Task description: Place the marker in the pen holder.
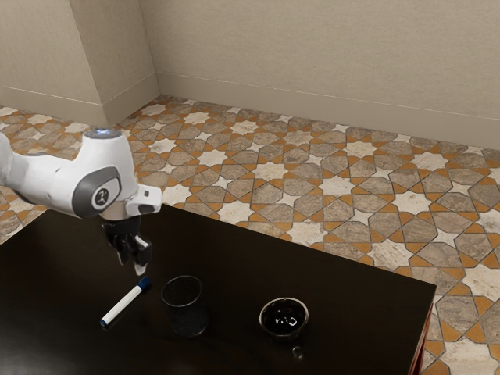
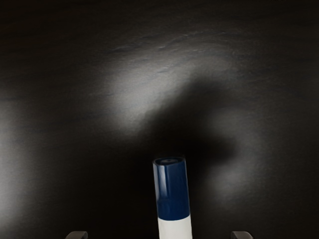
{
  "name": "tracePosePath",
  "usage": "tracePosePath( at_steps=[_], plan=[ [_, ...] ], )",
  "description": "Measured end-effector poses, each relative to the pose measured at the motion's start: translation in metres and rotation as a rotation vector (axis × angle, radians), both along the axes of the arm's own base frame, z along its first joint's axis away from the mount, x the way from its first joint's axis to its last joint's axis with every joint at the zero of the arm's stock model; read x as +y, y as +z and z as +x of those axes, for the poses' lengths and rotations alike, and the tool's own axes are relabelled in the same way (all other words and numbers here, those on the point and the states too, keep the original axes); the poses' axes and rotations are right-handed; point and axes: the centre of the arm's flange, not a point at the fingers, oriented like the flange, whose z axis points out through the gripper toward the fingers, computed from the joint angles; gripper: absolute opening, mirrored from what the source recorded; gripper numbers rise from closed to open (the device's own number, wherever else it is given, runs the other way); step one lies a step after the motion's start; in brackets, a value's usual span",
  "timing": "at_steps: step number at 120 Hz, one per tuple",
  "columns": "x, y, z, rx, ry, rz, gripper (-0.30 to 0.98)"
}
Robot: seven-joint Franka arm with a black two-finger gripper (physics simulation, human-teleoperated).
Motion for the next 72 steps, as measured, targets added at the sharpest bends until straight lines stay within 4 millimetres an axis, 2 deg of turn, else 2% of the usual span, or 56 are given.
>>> tracePosePath(
  at_steps=[16,33,48,72],
  plan=[
    [0.009,-0.021,0.002,-0.009,0.115,-0.002,0.26],
    [0.003,-0.037,-0.013,-0.001,0.176,0.002,0.22],
    [-0.010,-0.046,-0.010,-0.008,0.194,0.006,0.20],
    [-0.006,-0.052,-0.009,-0.015,0.242,0.010,0.19]
  ],
)
